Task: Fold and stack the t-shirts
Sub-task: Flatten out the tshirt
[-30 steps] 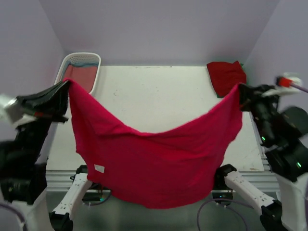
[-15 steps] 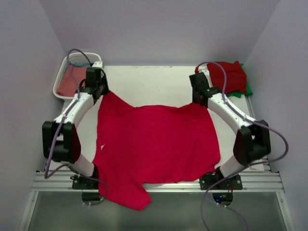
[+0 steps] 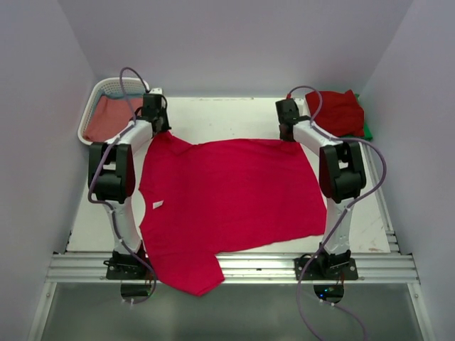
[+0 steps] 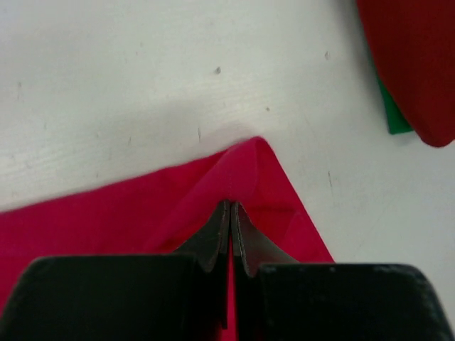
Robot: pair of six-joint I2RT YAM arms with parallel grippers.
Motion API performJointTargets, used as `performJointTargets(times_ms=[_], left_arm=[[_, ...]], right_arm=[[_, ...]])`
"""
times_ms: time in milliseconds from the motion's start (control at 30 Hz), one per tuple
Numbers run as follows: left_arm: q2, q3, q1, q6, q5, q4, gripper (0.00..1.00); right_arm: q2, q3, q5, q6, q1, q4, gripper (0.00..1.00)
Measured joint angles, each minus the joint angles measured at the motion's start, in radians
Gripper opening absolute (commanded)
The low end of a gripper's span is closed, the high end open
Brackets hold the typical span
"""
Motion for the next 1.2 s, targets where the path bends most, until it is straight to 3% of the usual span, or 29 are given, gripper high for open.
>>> performJointTargets(times_ms=[433,467,500,567,600,767,967,1200], left_arm=[[0.342,0.570,0.000,0.012,0.031,-0.009,0.00],[0.366,0.600,0.000,0.012,0.032,-0.004,0.00],[0.380,0.616,0.000,0.012,0.035,0.000,0.00],[0.391,0.622,0.000,0.020,0.038,0.008,0.50],[0.392,0.622,0.001,0.019,0.038,0.010,0.99],[0.311,0.477,0.002,0.024,0.061,0.123,1.00],[0.112,0.284,-0.004,0.015,0.079,0.220,1.00],[-0.188,-0.004,-0.071,-0.071,0.076,0.283,1.00]], right_arm=[[0.216,0.357,0.025,0.001,-0.184,0.041,0.00],[0.239,0.384,0.026,0.000,-0.196,0.054,0.02],[0.254,0.397,0.027,0.000,-0.202,0.068,0.26],[0.275,0.403,0.022,-0.002,-0.214,0.102,0.78],[0.278,0.403,0.019,-0.007,-0.217,0.106,0.99],[0.217,0.287,-0.036,-0.025,-0.212,0.206,0.99],[-0.062,-0.029,-0.091,-0.038,-0.151,0.314,0.99],[-0.356,-0.188,-0.116,-0.042,-0.053,0.362,0.99]])
